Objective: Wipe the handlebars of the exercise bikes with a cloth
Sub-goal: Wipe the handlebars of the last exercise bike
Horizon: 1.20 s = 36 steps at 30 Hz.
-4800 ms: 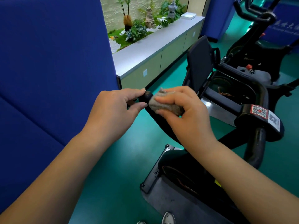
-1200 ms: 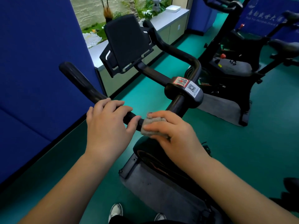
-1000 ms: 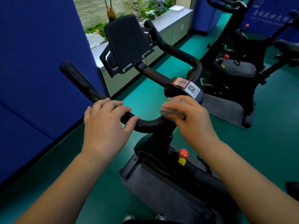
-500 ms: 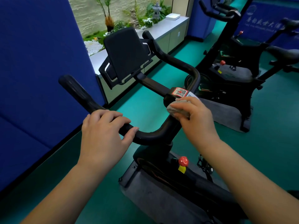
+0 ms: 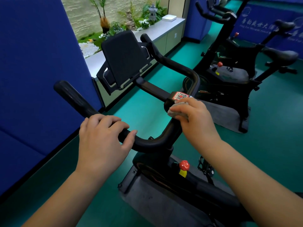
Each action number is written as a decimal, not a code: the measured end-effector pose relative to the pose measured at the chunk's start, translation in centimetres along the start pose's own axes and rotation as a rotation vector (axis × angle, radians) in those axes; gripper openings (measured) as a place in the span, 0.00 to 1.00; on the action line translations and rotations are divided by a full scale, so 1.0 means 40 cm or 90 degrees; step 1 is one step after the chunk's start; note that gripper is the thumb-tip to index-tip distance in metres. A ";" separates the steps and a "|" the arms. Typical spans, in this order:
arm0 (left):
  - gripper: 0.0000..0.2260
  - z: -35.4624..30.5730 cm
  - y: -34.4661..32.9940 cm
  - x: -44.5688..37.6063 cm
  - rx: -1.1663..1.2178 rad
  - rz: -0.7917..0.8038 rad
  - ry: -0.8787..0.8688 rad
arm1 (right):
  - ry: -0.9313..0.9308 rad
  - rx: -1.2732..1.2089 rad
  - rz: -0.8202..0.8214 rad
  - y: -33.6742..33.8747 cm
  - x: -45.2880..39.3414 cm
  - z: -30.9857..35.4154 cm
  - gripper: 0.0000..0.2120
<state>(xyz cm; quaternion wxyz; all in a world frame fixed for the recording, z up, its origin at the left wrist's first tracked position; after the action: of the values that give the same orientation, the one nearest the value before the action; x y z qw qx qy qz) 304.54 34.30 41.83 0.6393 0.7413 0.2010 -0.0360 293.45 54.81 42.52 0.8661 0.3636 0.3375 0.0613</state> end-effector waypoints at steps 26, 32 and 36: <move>0.18 0.071 0.013 -0.017 0.043 -0.042 -0.055 | 0.162 0.347 0.520 -0.106 -0.119 0.039 0.18; 0.16 0.083 0.014 -0.013 0.047 -0.044 -0.079 | -0.016 0.130 0.633 -0.085 -0.113 0.070 0.09; 0.16 0.087 0.017 -0.017 0.044 -0.038 -0.095 | 0.091 0.330 0.550 -0.099 -0.150 0.029 0.13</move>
<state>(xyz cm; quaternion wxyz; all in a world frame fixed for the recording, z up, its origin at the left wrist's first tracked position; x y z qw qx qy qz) 304.86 30.69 42.05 0.6254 0.7517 0.1737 -0.1169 289.05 49.15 43.70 0.6180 0.6677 0.2184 0.3530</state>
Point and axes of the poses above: each hand's wrist, its own x-axis away from the middle knuckle, its own y-axis out of the back of the hand, z = x × y, the point moved 4 cm from there along -x, towards the middle knuckle
